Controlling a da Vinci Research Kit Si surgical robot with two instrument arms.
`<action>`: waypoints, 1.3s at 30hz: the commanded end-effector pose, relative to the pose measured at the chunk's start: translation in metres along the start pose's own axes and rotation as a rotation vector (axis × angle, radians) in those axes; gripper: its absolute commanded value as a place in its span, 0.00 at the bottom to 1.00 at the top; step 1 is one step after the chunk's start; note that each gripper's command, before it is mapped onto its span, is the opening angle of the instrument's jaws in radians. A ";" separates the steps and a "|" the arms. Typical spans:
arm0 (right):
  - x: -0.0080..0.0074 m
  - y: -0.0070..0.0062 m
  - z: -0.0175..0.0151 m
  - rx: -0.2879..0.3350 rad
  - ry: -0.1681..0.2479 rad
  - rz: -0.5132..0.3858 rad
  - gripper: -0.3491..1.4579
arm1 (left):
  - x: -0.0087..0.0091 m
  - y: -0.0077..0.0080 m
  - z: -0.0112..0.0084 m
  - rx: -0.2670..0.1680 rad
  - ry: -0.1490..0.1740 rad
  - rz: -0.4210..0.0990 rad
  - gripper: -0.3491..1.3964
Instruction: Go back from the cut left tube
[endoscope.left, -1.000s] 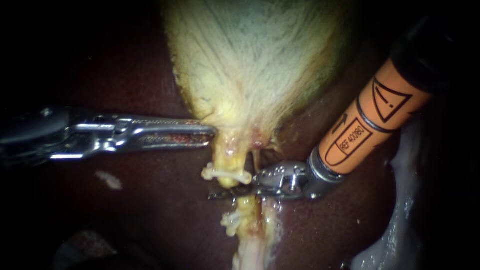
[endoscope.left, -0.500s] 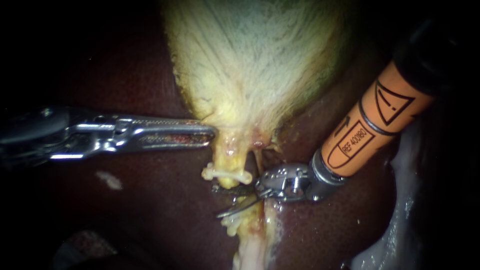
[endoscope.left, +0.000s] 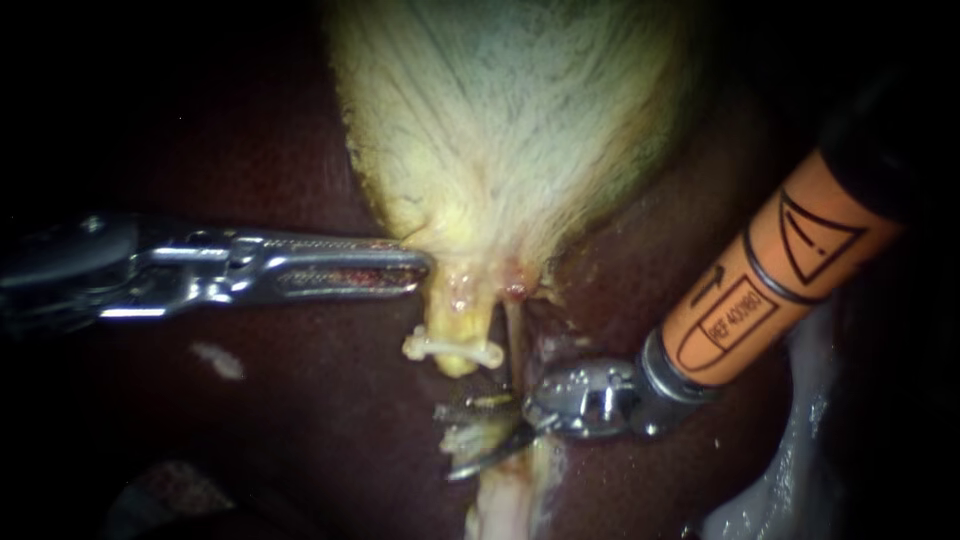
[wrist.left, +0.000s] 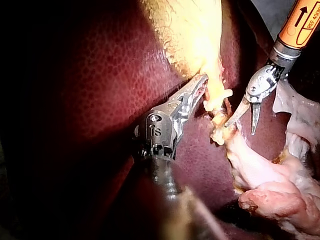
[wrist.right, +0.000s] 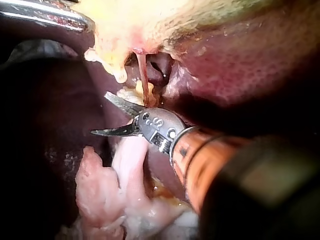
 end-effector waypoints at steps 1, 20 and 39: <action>-0.0002 0.0002 -0.0006 -0.012 0.003 -0.004 0.78 | 0.0000 0.0000 0.0000 0.000 0.000 0.000 0.00; 0.0003 0.0038 -0.0146 -0.293 0.003 -0.288 0.86 | 0.0001 0.0002 -0.0001 0.001 0.000 0.000 0.00; 0.0018 0.0044 -0.0166 -0.402 0.028 -0.386 0.99 | 0.0014 0.0003 0.0024 0.001 0.007 0.013 0.00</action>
